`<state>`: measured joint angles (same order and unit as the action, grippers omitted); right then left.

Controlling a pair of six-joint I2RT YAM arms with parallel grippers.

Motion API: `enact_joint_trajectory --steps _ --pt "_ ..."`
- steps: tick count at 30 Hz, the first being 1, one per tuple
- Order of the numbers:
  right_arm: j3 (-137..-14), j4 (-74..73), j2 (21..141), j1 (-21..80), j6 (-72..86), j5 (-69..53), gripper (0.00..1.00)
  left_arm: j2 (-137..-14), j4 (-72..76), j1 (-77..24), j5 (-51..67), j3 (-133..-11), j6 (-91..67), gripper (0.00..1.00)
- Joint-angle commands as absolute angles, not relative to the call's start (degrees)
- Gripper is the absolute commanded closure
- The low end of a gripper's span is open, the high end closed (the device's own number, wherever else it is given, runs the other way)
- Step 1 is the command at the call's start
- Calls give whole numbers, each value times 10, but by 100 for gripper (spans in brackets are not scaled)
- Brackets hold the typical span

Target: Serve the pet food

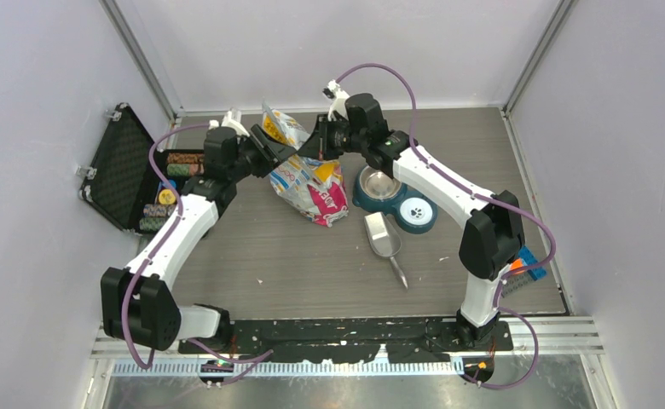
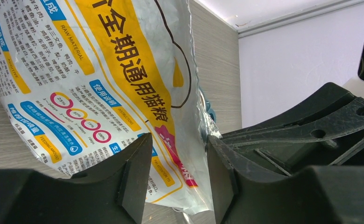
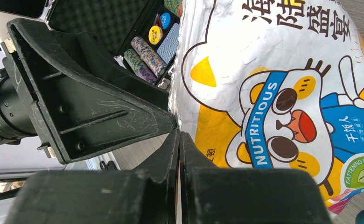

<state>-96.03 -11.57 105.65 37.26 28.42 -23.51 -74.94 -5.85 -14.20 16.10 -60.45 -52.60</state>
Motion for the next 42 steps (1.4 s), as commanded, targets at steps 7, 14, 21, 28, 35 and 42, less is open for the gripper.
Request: enact_joint_trajectory --steps 7,14,21,28,35,42 --pt "-955 -107 1034 370 295 -234 95 -765 -33 -149 171 -613 -526 66" --pt "-955 -115 1028 373 268 -184 95 -782 -31 -149 193 -619 -528 100" --pt "-967 -172 1024 404 127 43 95 -731 -144 -171 109 -608 -443 100" --pt "-949 -146 1024 436 32 179 95 -699 -159 -173 120 -583 -437 100" --pt "-937 -121 1013 443 5 270 95 -675 -181 -176 86 -580 -423 100" --pt "-935 -117 984 443 -12 162 95 -682 -172 -176 82 -611 -438 76"
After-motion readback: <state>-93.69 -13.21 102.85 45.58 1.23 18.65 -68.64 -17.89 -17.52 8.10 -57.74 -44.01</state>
